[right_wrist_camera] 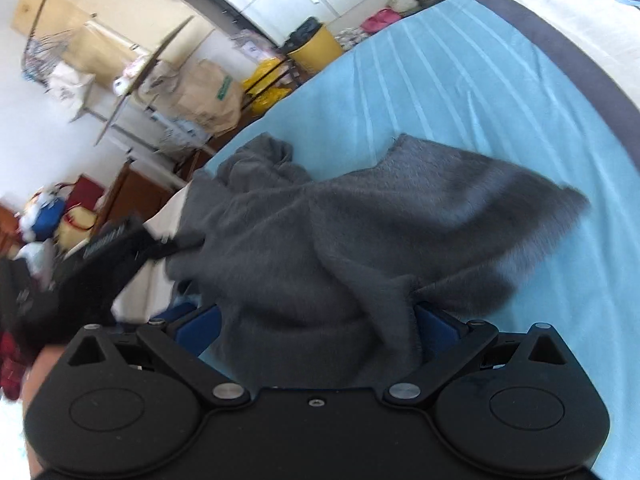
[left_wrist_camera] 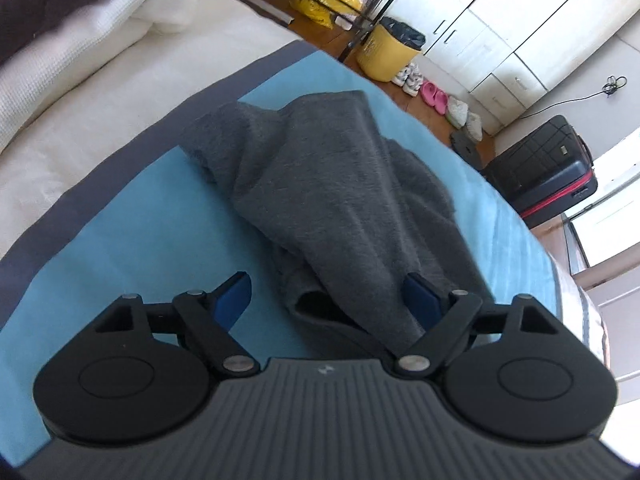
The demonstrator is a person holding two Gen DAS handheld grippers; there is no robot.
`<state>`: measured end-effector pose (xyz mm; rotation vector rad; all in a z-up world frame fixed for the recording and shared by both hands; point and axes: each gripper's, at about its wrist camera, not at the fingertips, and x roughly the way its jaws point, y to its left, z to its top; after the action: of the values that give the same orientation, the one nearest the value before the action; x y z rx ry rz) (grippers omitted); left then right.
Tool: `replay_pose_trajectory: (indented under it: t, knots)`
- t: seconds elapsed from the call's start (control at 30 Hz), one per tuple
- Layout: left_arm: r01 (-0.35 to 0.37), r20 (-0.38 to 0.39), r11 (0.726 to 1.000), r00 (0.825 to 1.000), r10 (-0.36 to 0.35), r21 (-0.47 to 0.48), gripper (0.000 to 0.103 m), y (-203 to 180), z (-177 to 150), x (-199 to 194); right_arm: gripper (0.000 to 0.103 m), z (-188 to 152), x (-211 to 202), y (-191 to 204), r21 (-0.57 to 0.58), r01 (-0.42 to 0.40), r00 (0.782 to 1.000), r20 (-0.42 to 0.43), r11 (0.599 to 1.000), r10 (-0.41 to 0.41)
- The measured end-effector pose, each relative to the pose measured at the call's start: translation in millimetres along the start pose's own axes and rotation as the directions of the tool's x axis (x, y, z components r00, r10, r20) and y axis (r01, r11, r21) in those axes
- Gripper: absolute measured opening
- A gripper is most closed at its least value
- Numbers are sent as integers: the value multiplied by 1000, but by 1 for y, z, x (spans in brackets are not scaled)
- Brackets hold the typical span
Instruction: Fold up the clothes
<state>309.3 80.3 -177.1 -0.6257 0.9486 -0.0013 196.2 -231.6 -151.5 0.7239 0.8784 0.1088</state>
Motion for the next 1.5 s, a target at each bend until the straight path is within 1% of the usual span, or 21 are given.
replay_pose_trajectory:
  t: [0.1, 0.17, 0.27, 0.3, 0.33, 0.37, 0.4, 0.43, 0.47, 0.53, 0.6, 0.67, 0.8, 0.93, 0.97, 1.1, 1.23, 1.33, 1.37, 1.43, 1.5]
  knots:
    - [70, -4, 992, 997, -71, -103, 83, 17, 5, 6, 103, 11, 14, 15, -35, -12, 999, 34, 999, 13]
    - [80, -8, 979, 997, -83, -185, 83, 31, 7, 12, 101, 19, 26, 26, -73, -41, 998, 43, 997, 44]
    - [139, -21, 950, 988, -150, -278, 83, 48, 5, 24, 76, 25, 46, 38, -119, -51, 997, 54, 992, 58]
    - [176, -14, 945, 982, -187, -275, 80, 48, 3, 26, 49, 26, 53, 40, -131, -37, 998, 50, 991, 44]
    - [223, -31, 936, 970, -240, -271, 65, 47, 3, 29, 42, 26, 58, 42, -142, -34, 998, 44, 989, 41]
    - [273, -56, 924, 953, -298, -268, 63, 45, 2, 33, 41, 25, 59, 42, -129, -51, 997, 45, 990, 58]
    - [292, -78, 919, 943, -322, -264, 60, 42, 1, 37, 38, 24, 57, 41, -114, -82, 995, 44, 990, 87]
    - [280, -93, 927, 946, -310, -249, 52, 38, -1, 39, 36, 23, 54, 40, -101, -115, 992, 40, 988, 119]
    - [278, -104, 931, 945, -309, -238, 49, 35, -2, 40, 35, 23, 50, 39, -92, -138, 989, 32, 986, 141]
    - [288, -125, 931, 939, -320, -223, 40, 30, -2, 42, 34, 23, 43, 37, -76, -177, 984, 12, 981, 178]
    - [313, -144, 924, 926, -348, -219, 34, 26, -4, 41, 34, 23, 39, 29, -10, -223, 975, -11, 975, 223]
    - [344, -160, 913, 911, -381, -219, 33, 22, -7, 39, 34, 22, 34, 18, 61, -266, 963, -23, 962, 267]
    - [411, -174, 889, 878, -445, -201, 32, 12, -15, 26, 34, 14, 5, 15, 74, -307, 952, 11, 949, 307]
    - [434, -164, 899, 884, -438, -62, 32, -7, -40, -13, 34, 8, -33, 21, 20, -316, 948, -13, 948, 317]
    - [446, -169, 894, 879, -446, -39, 30, -13, -43, -22, 34, 5, -44, 23, -7, -316, 949, -20, 949, 315]
    - [521, -181, 851, 845, -503, 65, 30, -44, -58, -49, 33, 0, -95, 23, -125, -298, 954, -25, 946, 298]
    - [625, -204, 750, 780, -591, 215, 32, -85, -76, -66, 33, 14, -150, 12, -160, -271, 961, 16, 949, 277]
    - [685, -244, 686, 728, -641, 243, 32, -105, -94, -72, 33, 22, -186, 3, -198, -240, 969, 15, 950, 247]
    - [693, -256, 672, 721, -644, 262, 32, -112, -101, -75, 33, 20, -195, 0, -207, -232, 971, 8, 950, 239]
    - [689, -294, 655, 725, -623, 312, 32, -132, -120, -87, 33, 10, -217, -12, -212, -227, 973, -11, 951, 230]
    - [680, -297, 623, 731, -614, 385, 30, -150, -147, -108, 33, -2, -241, -28, -208, -240, 970, -12, 948, 243]
